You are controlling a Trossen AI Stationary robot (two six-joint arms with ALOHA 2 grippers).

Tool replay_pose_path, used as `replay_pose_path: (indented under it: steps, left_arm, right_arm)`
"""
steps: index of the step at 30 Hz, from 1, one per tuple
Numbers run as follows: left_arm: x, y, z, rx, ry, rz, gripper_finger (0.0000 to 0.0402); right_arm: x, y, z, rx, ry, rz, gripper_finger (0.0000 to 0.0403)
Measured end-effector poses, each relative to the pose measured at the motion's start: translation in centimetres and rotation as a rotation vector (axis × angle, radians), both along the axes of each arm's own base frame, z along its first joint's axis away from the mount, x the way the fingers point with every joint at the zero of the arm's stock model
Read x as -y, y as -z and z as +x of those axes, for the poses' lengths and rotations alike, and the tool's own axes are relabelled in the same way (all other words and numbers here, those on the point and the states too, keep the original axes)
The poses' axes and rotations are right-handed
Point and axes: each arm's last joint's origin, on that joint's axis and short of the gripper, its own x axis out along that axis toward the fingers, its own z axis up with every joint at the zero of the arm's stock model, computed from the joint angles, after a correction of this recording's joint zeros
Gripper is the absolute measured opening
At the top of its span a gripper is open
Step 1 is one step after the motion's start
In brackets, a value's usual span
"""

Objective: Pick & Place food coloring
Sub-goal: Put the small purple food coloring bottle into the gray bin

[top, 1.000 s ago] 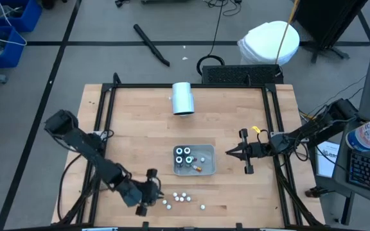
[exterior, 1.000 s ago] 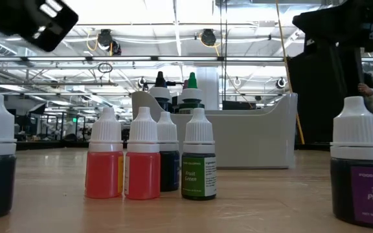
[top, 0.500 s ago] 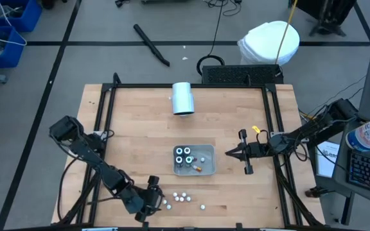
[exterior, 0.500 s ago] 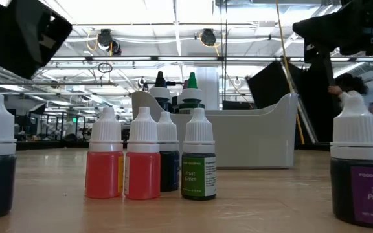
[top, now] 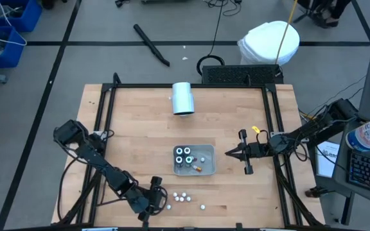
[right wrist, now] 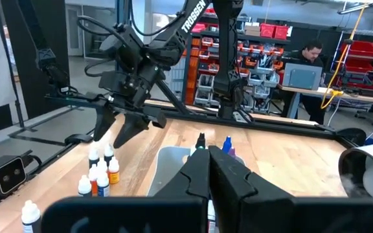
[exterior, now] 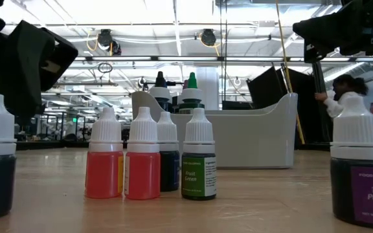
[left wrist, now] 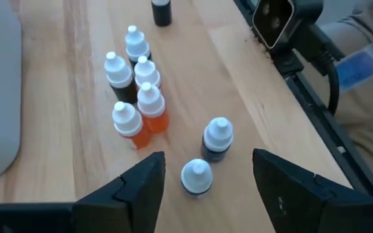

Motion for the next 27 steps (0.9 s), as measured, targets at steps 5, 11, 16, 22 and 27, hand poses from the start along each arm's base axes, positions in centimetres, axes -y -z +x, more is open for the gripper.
replay_pose_path:
  steps: [5,11,16,22,27]
  left_arm:
    - [0.1,0.1,0.0,-0.017,0.012,-0.021,0.0232]
    - [0.1,0.1,-0.1,-0.019,0.014,-0.02,0.0232]
    - [0.1,0.4,0.0,-0.018,0.019,-0.007,0.0232]
    - [0.2,1.7,0.2,-0.035,0.02,0.026,0.0232]
    - [0.2,1.5,0.4,-0.015,0.016,0.014,0.0232]
  right_arm:
    - [0.0,0.0,0.0,0.0,0.0,-0.001,0.0]
    - [0.0,0.0,0.0,0.0,0.0,-0.001,0.0]
    - [0.0,0.0,0.0,0.0,0.0,-0.001,0.0]
    - [0.0,0.0,0.0,0.0,0.0,-0.001,0.0]
    - [0.0,0.0,0.0,0.0,0.0,-0.002,0.0]
